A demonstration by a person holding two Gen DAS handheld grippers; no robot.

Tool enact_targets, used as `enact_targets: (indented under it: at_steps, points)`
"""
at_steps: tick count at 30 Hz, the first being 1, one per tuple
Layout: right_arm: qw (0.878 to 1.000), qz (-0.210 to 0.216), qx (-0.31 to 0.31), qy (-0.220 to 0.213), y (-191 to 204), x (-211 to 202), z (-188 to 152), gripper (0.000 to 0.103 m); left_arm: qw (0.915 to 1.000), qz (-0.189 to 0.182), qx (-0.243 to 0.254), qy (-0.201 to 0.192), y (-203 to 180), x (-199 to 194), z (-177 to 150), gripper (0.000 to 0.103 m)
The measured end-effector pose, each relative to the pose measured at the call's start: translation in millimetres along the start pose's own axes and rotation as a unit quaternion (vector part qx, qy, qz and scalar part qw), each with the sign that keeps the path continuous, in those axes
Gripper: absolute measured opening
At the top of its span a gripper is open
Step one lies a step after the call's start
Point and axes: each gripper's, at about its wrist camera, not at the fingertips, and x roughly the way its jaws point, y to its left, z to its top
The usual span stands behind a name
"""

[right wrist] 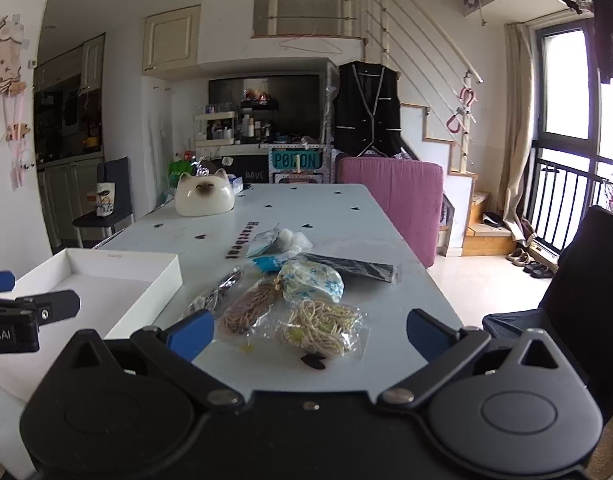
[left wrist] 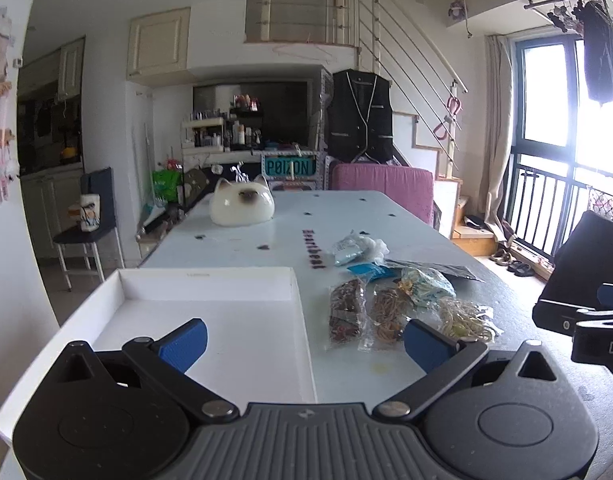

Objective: Organize soft objects

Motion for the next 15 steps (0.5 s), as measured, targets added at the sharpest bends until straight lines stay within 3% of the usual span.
enact_targets:
  at_steps: [6,15]
  points:
    - [1.000,-0.001,0.027,0.001,-7,19,2,0.103,0.9986,-0.025,-0.026,0.040,2,24,8,0.103]
    - [0.996,0.035,0.071,0.037,-11,59,-2,0.101,0.9972,-0.047,-0.024,0.054,-3,59,19,0.103]
